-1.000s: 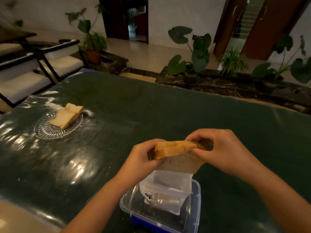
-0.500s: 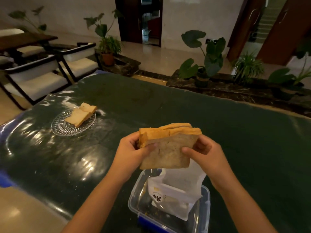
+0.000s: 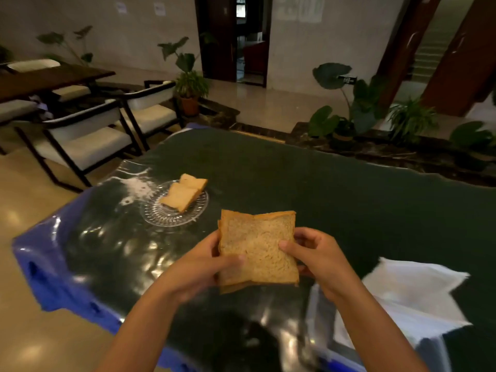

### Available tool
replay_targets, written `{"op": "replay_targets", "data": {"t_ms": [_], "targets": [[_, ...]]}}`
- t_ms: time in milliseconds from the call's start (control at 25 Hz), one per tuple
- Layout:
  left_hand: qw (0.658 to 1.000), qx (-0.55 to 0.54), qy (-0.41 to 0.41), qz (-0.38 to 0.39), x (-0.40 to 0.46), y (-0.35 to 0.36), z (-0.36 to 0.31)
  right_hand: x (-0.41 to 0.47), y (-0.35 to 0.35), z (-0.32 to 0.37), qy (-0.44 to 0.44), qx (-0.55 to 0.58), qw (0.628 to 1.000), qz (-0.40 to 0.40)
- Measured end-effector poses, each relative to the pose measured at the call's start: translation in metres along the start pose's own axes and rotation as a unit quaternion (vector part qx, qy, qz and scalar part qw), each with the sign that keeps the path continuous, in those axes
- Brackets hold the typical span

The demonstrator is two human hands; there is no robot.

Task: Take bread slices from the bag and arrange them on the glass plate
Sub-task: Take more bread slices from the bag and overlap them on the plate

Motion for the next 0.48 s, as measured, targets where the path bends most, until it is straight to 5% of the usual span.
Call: {"op": "replay_targets", "data": {"t_ms": [480], "targets": [[0.992,0.062,-0.014,-0.110,-0.031,-0.203,0.050,0.057,0.180,-0.072,0.012,0.039,0.999,-0.030]]}}
Point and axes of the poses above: each hand's wrist, its own x-axis towards the middle knuckle, its own y-axis out of the palm, z = x × y, the point moved 2 cm from there along x, towards the middle knuckle, and after that the axes turned 12 degrees about x, right-handed, at the moved point
